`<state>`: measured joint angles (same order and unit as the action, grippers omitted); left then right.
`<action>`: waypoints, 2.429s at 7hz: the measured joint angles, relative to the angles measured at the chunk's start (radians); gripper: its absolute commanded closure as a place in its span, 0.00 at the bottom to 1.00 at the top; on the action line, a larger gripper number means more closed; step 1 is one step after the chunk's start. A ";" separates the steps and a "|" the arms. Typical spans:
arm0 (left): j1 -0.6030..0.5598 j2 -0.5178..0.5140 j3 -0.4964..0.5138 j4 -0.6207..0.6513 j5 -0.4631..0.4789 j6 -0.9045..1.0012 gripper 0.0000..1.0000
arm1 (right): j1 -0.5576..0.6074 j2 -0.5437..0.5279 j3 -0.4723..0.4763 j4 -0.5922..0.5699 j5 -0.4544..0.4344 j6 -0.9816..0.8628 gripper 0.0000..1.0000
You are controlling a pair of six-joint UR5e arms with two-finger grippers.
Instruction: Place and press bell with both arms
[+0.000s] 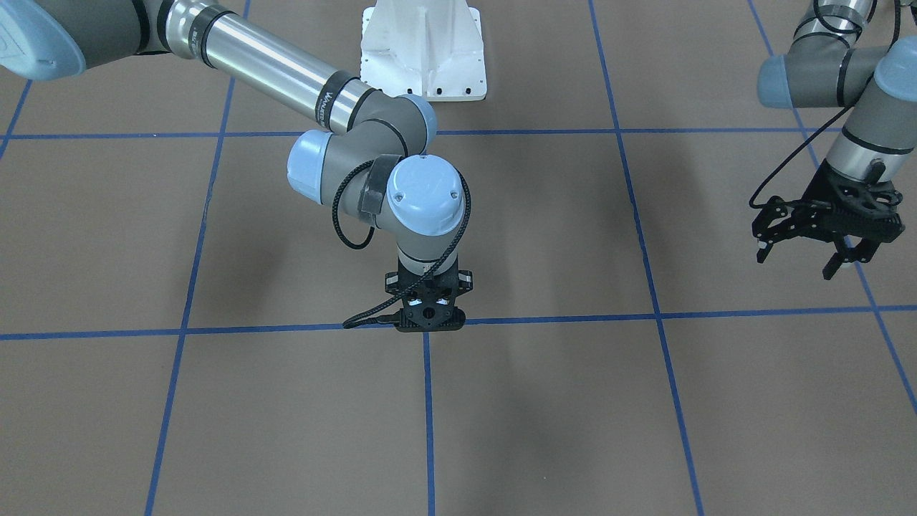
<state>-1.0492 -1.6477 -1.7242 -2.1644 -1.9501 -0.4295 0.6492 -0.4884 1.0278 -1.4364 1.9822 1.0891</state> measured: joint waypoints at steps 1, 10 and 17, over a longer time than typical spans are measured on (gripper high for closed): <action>0.000 0.000 0.000 0.000 0.000 0.000 0.00 | -0.003 -0.002 -0.001 0.000 0.000 0.000 1.00; -0.001 0.000 0.000 -0.002 -0.001 -0.001 0.00 | 0.019 0.000 0.046 -0.011 0.008 0.005 0.01; -0.196 0.143 0.001 0.045 -0.282 0.118 0.00 | 0.333 -0.500 0.819 -0.446 0.157 -0.473 0.00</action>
<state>-1.2456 -1.5050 -1.7229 -2.1195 -2.2324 -0.3111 0.9825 -0.9886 1.8466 -1.8821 2.1396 0.6162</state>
